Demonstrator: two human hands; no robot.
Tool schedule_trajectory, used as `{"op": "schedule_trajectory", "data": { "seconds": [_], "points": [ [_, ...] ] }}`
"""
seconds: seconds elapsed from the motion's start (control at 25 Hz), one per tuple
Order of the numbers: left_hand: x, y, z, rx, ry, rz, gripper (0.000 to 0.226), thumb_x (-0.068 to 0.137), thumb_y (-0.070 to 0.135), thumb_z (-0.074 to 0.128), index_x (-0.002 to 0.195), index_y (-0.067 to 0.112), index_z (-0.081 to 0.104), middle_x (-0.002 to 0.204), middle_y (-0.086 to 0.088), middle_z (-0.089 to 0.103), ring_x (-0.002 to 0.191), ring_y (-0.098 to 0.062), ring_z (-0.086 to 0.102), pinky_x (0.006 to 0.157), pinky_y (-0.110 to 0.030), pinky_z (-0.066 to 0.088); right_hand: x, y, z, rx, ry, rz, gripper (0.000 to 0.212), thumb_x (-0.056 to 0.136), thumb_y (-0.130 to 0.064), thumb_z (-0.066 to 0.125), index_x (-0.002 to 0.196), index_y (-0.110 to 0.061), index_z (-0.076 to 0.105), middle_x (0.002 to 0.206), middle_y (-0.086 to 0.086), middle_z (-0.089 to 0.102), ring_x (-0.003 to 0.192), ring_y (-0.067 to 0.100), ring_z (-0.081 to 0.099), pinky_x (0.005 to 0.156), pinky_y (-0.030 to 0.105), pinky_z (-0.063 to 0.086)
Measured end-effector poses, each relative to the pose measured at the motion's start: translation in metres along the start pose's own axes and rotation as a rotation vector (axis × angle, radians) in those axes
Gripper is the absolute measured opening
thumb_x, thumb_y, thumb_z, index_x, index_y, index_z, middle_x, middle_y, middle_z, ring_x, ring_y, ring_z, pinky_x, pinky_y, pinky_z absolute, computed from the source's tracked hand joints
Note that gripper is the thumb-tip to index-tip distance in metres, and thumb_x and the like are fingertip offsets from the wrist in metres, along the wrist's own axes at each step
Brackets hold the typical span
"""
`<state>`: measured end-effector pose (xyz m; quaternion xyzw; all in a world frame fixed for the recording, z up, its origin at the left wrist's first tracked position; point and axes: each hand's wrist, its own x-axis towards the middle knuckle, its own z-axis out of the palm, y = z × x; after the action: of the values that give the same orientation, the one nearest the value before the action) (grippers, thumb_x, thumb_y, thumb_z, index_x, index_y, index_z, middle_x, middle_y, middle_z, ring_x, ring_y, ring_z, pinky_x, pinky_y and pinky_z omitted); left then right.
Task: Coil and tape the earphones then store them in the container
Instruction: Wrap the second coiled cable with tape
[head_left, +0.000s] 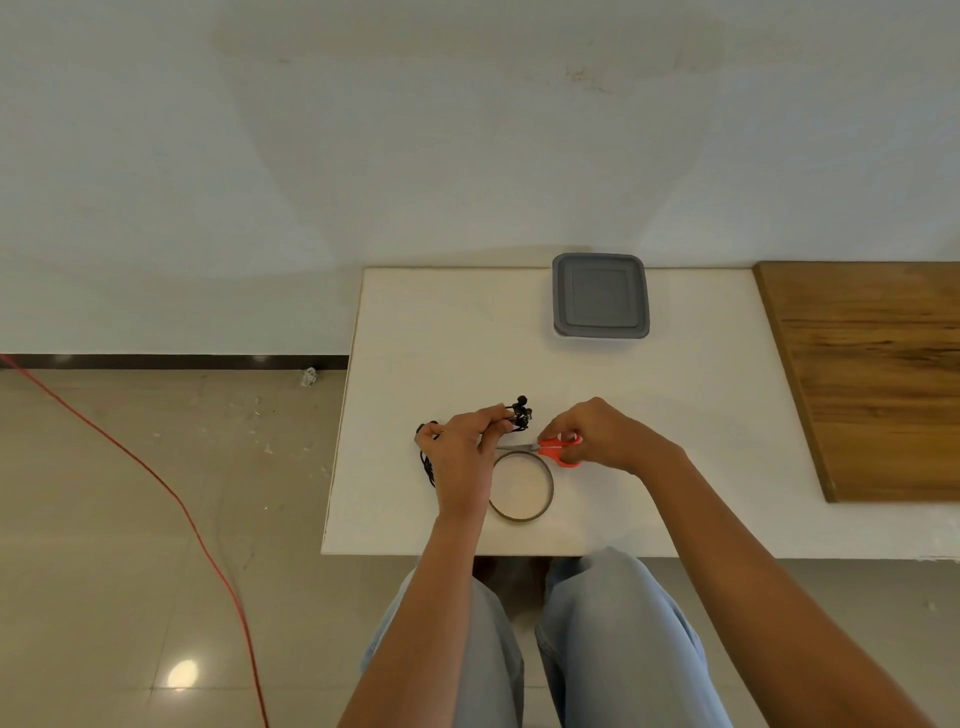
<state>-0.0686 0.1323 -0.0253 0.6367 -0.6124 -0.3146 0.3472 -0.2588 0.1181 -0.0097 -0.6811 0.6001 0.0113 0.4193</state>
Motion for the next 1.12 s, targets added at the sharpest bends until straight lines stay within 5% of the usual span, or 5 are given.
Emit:
{"op": "schedule_trajectory", "data": {
  "seconds": [0.16,0.32,0.6,0.88,1.12],
  "points": [
    [-0.001,0.006,-0.004,-0.051,0.054,-0.060,0.015,0.092,0.020,0.061,0.100,0.023,0.073,0.090,0.006,0.075,0.097,0.031,0.031,0.090,-0.044,0.036,-0.005,0.002,0.003,-0.040,-0.019,0.023,0.034,0.083,-0.010,0.066,0.117,-0.013,0.067,0.111,0.006,0.068,0.090,0.009,0.055,0.076,0.018,0.043],
    [0.002,0.010,-0.010,-0.112,0.052,-0.125,0.011,0.093,0.030,0.060,0.094,0.032,0.070,0.079,0.013,0.073,0.075,0.002,0.061,0.087,-0.041,0.041,-0.016,0.001,0.008,-0.047,0.065,0.092,0.028,0.086,-0.018,0.065,0.114,-0.015,0.065,0.106,0.007,0.068,0.090,0.018,0.061,0.078,0.028,0.051],
    [0.004,0.060,-0.046,-0.499,0.059,-0.333,0.011,0.090,0.016,0.064,0.083,0.016,0.072,0.078,-0.002,0.073,0.069,0.001,0.064,0.069,-0.011,0.048,-0.022,-0.021,0.027,-0.321,0.289,0.360,0.020,0.096,-0.023,0.049,0.085,-0.011,0.060,0.081,0.003,0.053,0.085,0.025,0.063,0.063,0.027,0.039],
    [-0.007,0.123,-0.103,-0.542,0.078,-0.193,0.011,0.089,0.018,0.065,0.082,0.016,0.073,0.076,0.002,0.073,0.071,-0.005,0.067,0.067,-0.011,0.048,-0.101,-0.117,-0.026,0.655,0.905,0.166,0.009,0.087,-0.023,0.066,0.079,-0.018,0.069,0.074,-0.005,0.071,0.068,0.010,0.066,0.055,0.012,0.050],
    [-0.036,0.188,-0.146,-0.575,0.083,-0.045,0.009,0.090,0.021,0.066,0.087,0.021,0.074,0.078,0.006,0.074,0.077,-0.004,0.068,0.067,-0.011,0.051,-0.163,-0.204,-0.051,0.694,0.914,-0.004,0.007,0.080,-0.045,0.068,0.082,-0.043,0.061,0.093,-0.020,0.059,0.086,0.003,0.056,0.066,0.010,0.038]
  ]
}}
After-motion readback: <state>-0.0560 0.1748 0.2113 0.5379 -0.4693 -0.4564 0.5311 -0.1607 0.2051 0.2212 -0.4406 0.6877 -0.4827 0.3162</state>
